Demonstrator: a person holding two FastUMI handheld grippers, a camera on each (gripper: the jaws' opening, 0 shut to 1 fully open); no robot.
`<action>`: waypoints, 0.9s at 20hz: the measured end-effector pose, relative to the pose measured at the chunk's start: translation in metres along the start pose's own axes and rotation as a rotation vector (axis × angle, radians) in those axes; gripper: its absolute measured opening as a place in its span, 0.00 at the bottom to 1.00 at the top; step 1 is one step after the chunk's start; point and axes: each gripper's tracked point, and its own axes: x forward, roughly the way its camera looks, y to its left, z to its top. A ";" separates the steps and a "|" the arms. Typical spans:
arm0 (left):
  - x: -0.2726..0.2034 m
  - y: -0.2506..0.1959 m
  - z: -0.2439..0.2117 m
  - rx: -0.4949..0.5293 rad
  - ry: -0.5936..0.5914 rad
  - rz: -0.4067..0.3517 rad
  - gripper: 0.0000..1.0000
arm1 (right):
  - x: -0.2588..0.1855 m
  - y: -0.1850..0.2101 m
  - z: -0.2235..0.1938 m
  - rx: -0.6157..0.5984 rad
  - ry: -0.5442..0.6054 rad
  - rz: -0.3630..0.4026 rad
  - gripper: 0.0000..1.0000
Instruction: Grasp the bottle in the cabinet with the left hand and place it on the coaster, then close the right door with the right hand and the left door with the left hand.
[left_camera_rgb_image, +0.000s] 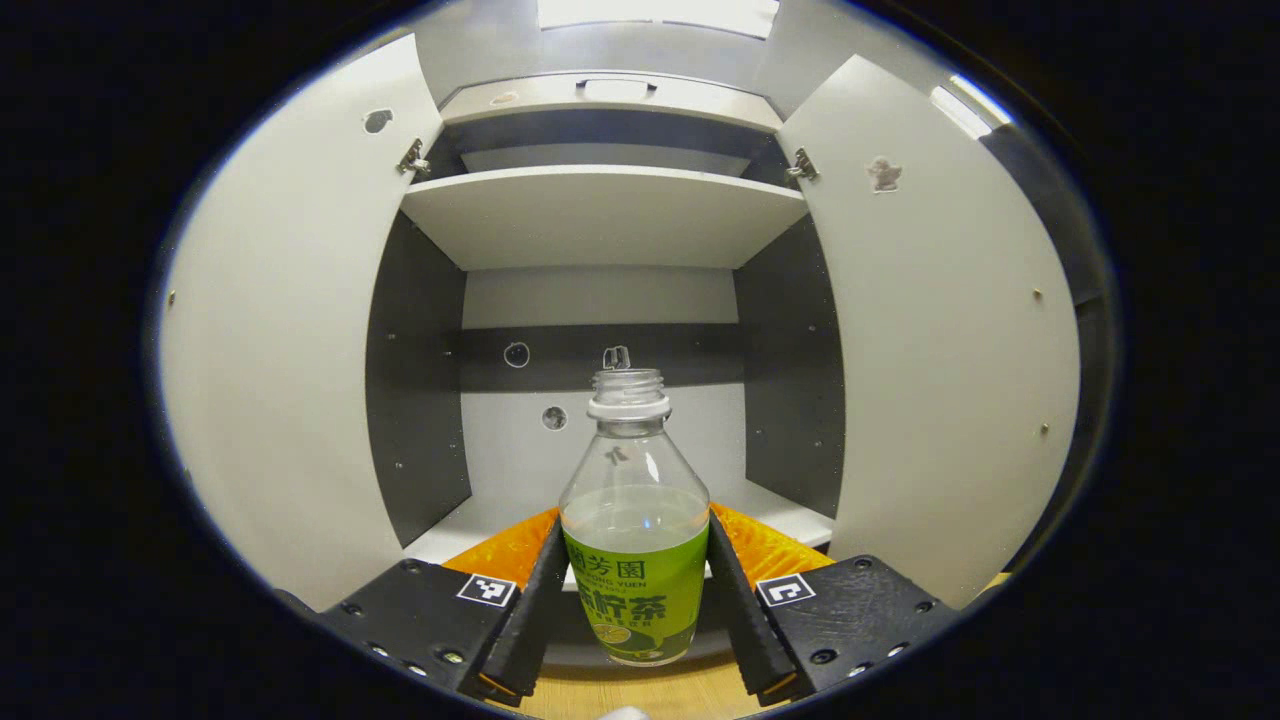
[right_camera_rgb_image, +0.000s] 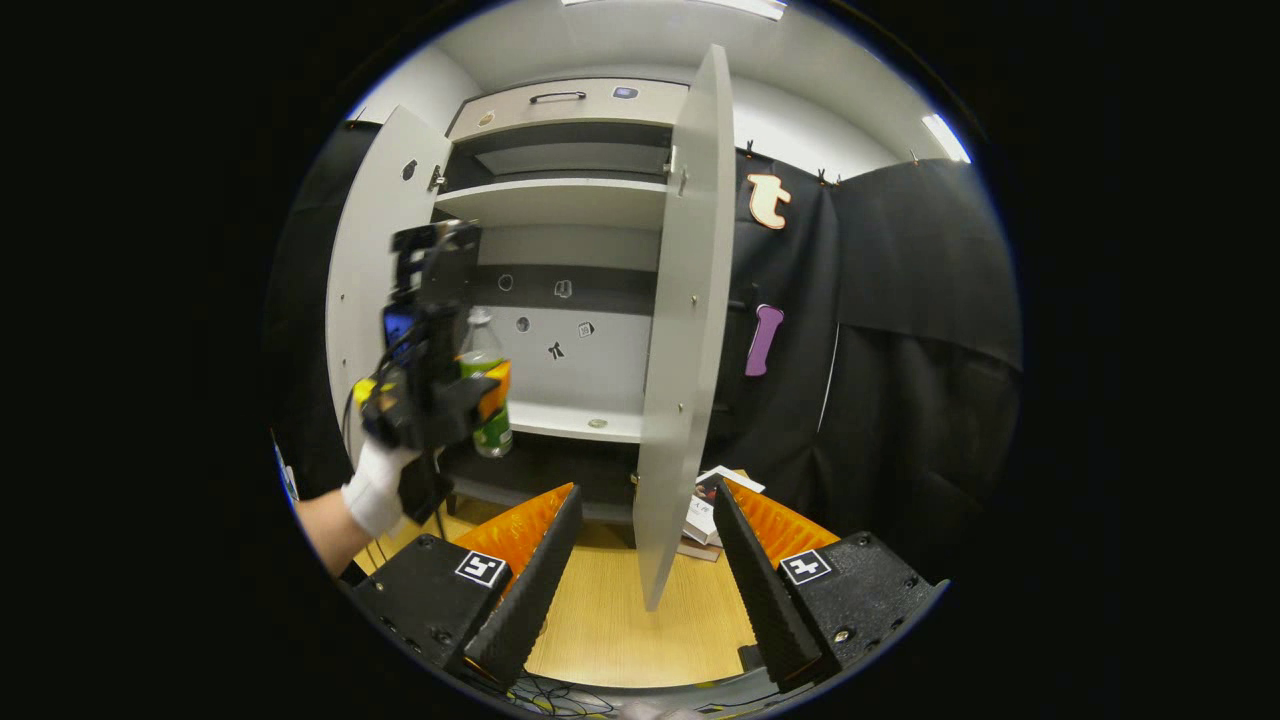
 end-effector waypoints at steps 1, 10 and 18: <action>-0.014 -0.004 -0.012 -0.002 0.014 -0.012 0.72 | -0.003 0.000 -0.001 0.003 -0.002 0.006 0.82; -0.094 -0.038 -0.131 0.022 0.085 -0.150 0.76 | -0.015 -0.025 -0.032 -0.040 0.090 -0.056 0.82; -0.123 -0.046 -0.198 -0.086 0.079 -0.208 0.73 | -0.017 -0.028 -0.042 -0.102 0.157 -0.077 0.82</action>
